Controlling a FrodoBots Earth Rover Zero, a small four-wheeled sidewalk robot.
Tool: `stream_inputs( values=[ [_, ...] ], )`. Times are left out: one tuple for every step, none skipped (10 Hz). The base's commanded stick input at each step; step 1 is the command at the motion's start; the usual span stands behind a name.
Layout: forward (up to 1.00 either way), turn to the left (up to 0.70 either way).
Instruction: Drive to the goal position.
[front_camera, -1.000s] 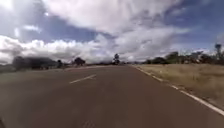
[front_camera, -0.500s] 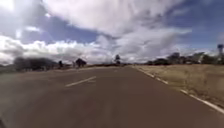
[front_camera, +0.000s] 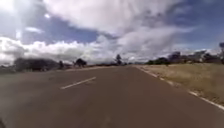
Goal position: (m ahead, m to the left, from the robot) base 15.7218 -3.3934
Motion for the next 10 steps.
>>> stream_inputs(
  values=[
    [0.70, -0.35],
    [0.70, -0.35],
    [0.70, -0.35],
    [0.70, -0.35],
    [0.70, -0.29],
    [0.70, -0.20],
    [0.70, -0.10],
    [0.70, -0.01],
    [0.70, 0.00],
    [0.70, 0.00]
  ],
)
